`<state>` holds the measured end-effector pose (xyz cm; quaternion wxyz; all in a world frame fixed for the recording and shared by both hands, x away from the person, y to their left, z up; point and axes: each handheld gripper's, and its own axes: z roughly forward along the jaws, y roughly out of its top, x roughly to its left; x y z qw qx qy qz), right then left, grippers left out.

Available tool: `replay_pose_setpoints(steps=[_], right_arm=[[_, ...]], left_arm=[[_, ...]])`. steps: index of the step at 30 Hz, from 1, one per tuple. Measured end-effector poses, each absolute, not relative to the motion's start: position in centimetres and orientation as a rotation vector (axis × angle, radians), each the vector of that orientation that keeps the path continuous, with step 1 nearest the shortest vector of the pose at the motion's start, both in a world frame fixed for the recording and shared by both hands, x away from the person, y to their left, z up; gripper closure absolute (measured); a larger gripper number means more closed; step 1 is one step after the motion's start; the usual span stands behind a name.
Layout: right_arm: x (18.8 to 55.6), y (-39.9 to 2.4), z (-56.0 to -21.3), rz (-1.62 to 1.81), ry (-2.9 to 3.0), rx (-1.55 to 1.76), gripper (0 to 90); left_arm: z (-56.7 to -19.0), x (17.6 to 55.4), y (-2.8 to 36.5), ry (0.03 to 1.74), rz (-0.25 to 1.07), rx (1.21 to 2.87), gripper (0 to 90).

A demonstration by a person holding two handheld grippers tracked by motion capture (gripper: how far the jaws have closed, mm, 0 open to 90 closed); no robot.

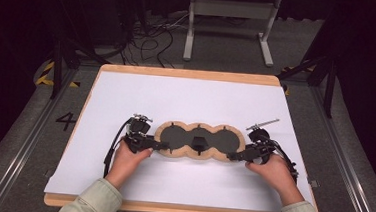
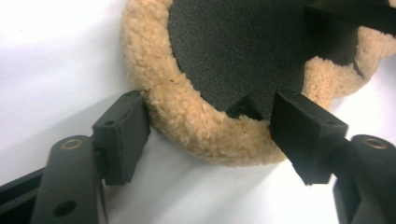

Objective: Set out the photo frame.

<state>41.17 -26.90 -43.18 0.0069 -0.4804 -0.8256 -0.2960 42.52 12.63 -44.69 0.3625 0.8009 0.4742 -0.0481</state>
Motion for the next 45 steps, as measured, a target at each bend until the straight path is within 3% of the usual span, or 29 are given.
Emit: replay_pose_setpoints(steps=[4,13,21,30,45], right_arm=[[41.2,-27.2,-43.1,-0.942,-2.559,-1.522,17.4],[40.4,-28.2,-41.6,-1.069,-2.535,-1.545,30.8],[39.9,-28.4,-40.6,-1.155,-2.571,-1.602,50.1],[39.3,-28.3,-40.0,-1.195,-2.673,-1.608,65.5],[38.8,-28.2,-40.1,-1.146,-2.745,-1.609,68.3]], left_arm=[[-44.6,42.3,12.5,1.223,-0.115,2.053,32.8],[-43.1,41.3,13.3,1.172,-0.004,2.011,39.5],[-42.0,40.7,13.7,1.146,0.096,1.956,49.4],[-41.8,40.2,13.6,1.134,0.197,1.974,55.9],[-41.8,40.0,13.5,1.114,0.214,1.996,60.7]])
